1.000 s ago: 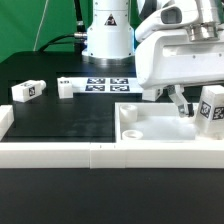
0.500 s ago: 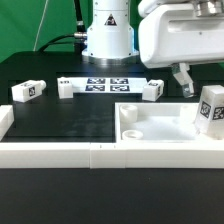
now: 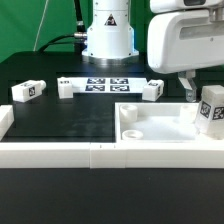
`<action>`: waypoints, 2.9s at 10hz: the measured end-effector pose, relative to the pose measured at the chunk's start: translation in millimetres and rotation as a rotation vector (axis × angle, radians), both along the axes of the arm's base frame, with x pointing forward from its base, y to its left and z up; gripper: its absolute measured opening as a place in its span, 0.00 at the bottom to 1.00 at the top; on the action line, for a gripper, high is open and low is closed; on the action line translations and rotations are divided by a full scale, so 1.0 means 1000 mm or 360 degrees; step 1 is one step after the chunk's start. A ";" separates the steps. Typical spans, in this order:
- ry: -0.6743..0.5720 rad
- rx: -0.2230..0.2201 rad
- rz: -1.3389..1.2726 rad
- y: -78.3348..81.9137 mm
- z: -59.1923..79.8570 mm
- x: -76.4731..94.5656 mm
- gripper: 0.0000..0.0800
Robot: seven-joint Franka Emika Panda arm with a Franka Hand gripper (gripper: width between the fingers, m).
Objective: Assemble one leg
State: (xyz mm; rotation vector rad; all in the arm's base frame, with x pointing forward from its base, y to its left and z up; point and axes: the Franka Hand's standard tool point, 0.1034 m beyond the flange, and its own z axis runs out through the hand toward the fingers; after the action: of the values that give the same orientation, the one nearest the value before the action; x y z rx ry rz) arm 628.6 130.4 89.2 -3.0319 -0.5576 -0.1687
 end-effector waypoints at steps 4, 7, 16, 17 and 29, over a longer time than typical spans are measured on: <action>0.0102 -0.0015 0.0000 0.001 -0.003 0.004 0.81; 0.0024 -0.0005 0.0038 0.002 0.000 0.012 0.81; 0.0016 0.0021 -0.0171 -0.003 -0.002 0.013 0.38; 0.0000 0.0060 -0.0299 -0.008 -0.004 0.015 0.38; 0.0147 0.0359 -0.2391 -0.015 -0.007 0.007 0.38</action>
Offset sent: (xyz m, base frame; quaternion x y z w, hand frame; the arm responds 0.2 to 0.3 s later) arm 0.0056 -0.0112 0.0004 -0.0515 0.0346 0.0132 0.9980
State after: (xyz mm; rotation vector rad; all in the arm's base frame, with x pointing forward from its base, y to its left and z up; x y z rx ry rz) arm 635.4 115.6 81.8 -2.4769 1.6181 -0.1050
